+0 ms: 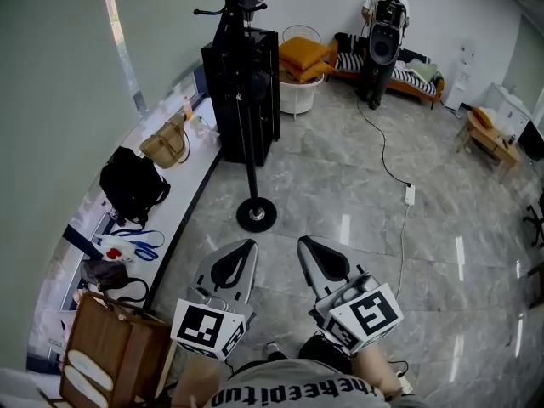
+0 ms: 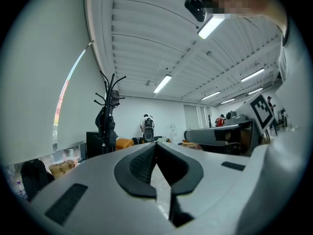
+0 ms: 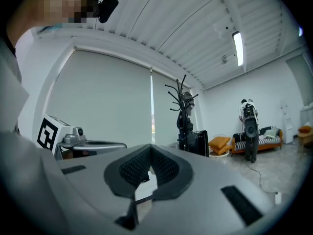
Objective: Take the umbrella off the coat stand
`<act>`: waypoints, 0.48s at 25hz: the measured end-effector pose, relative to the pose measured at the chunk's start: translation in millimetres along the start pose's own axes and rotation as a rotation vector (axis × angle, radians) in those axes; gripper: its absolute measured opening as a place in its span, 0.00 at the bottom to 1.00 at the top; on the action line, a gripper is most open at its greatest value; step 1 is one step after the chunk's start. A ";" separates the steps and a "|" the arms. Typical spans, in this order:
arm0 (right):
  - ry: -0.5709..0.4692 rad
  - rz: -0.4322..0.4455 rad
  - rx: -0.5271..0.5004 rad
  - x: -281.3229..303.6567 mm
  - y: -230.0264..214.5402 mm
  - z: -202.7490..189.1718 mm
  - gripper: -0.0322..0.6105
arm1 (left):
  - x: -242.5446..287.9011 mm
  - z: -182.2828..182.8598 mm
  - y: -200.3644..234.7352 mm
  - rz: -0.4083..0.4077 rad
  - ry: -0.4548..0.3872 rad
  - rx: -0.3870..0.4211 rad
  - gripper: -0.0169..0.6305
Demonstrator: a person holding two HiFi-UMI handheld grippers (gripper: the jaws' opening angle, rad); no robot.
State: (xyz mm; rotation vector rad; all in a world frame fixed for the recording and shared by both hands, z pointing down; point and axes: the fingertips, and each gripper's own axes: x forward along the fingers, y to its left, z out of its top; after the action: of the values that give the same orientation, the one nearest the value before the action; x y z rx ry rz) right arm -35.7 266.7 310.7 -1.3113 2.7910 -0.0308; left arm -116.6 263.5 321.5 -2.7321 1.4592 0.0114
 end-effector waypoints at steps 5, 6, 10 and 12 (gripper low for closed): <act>-0.031 -0.005 -0.030 8.7 11.8 4.7 0.07 | -4.3 -2.8 13.3 0.007 -0.009 0.030 0.05; -0.030 -0.002 -0.030 10.7 12.8 4.5 0.07 | -4.1 -2.6 15.2 0.009 -0.012 0.031 0.05; -0.019 0.014 -0.034 20.9 12.9 2.2 0.07 | -1.7 -3.2 24.8 0.023 -0.010 0.020 0.05; -0.015 0.008 -0.038 27.1 9.9 2.3 0.07 | 0.9 -4.1 30.3 0.027 -0.009 -0.003 0.05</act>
State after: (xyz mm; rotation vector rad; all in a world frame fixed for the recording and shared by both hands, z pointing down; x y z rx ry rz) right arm -60.4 252.2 306.8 -1.3032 2.7980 0.0329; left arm -141.3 245.8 324.5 -2.7107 1.4951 0.0273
